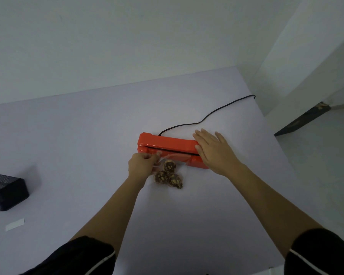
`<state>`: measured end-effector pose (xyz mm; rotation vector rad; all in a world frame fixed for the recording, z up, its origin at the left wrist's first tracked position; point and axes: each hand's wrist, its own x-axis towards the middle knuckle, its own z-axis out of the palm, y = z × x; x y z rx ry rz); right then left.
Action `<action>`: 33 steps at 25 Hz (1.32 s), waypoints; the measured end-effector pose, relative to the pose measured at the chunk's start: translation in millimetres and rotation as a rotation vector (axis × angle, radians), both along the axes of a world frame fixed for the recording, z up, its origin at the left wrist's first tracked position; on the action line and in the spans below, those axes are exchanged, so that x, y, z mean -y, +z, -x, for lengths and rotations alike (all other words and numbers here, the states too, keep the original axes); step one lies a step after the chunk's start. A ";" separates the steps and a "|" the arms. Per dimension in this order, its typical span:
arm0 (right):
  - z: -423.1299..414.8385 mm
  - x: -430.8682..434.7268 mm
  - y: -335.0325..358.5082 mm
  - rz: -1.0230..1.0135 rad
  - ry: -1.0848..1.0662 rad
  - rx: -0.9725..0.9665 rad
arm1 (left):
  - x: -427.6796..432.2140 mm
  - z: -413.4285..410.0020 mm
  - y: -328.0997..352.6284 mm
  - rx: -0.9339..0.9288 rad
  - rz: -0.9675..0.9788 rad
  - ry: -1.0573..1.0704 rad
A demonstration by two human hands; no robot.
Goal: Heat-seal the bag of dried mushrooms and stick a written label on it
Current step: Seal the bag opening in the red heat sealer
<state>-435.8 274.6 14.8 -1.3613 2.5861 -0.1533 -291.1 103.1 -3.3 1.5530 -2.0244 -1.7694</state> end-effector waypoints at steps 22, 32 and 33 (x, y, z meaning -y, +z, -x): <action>-1.2 7.2 -10.5 -0.062 -0.086 0.143 | -0.9 -18.9 -34.0 -0.121 -0.220 -0.213; -1.2 6.5 -8.3 -0.078 -0.086 0.140 | -4.5 -18.2 -36.4 -0.137 -0.167 -0.191; -1.4 5.4 -8.2 -0.077 -0.085 0.140 | -5.3 -17.6 -37.7 -0.135 -0.163 -0.184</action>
